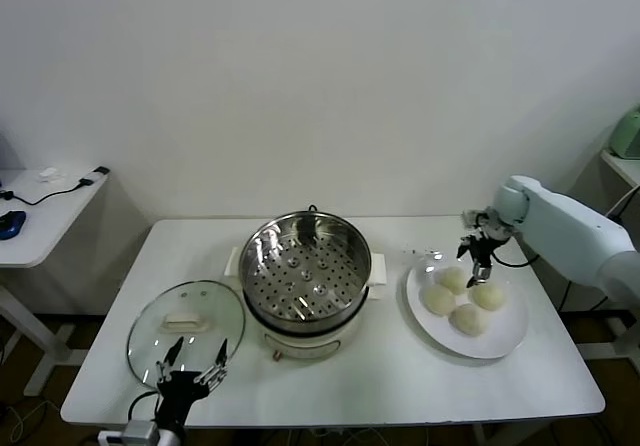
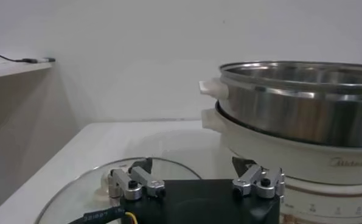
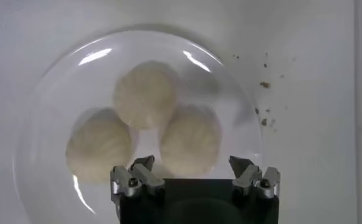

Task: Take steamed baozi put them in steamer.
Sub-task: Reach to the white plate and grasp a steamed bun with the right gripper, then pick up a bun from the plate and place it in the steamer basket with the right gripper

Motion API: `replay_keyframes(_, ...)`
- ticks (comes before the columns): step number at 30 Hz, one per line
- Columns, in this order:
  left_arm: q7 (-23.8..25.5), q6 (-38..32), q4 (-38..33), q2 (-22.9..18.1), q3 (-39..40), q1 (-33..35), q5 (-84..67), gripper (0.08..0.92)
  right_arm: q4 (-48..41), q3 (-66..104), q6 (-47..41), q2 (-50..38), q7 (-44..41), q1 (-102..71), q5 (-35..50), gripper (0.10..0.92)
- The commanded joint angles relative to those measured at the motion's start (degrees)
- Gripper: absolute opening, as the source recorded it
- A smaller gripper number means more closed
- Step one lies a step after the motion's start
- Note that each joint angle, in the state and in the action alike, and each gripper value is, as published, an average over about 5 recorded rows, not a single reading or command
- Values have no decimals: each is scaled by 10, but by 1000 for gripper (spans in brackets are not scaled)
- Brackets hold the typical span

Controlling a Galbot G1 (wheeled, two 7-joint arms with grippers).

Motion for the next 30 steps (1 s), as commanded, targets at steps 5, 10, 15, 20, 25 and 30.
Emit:
replay_keyframes(5, 0, 1, -3, -2, 4, 2, 6, 823, -63, 46, 4, 43, 25, -34, -35, 810)
replay_keyframes(10, 0, 1, -6, -3, 7, 6, 9, 823, -63, 62, 5, 48, 29, -40, -38, 719)
replay_keyframes(15, 0, 3, -18, -7, 9, 13, 18, 823, -41, 50, 3, 36, 20, -26, -31, 619)
replay_keyframes(20, -1, 2, -26, -9, 9, 19, 22, 823, 19, 2, -2, 6, 13, 27, 0, 587)
replay_keyframes(25, -1, 3, -34, -11, 12, 23, 25, 823, 118, -103, 4, -19, 5, 157, 65, 585)
replay_keyframes(30, 0, 6, -46, -11, 14, 26, 30, 823, 243, -223, 46, 12, -6, 345, 161, 585)
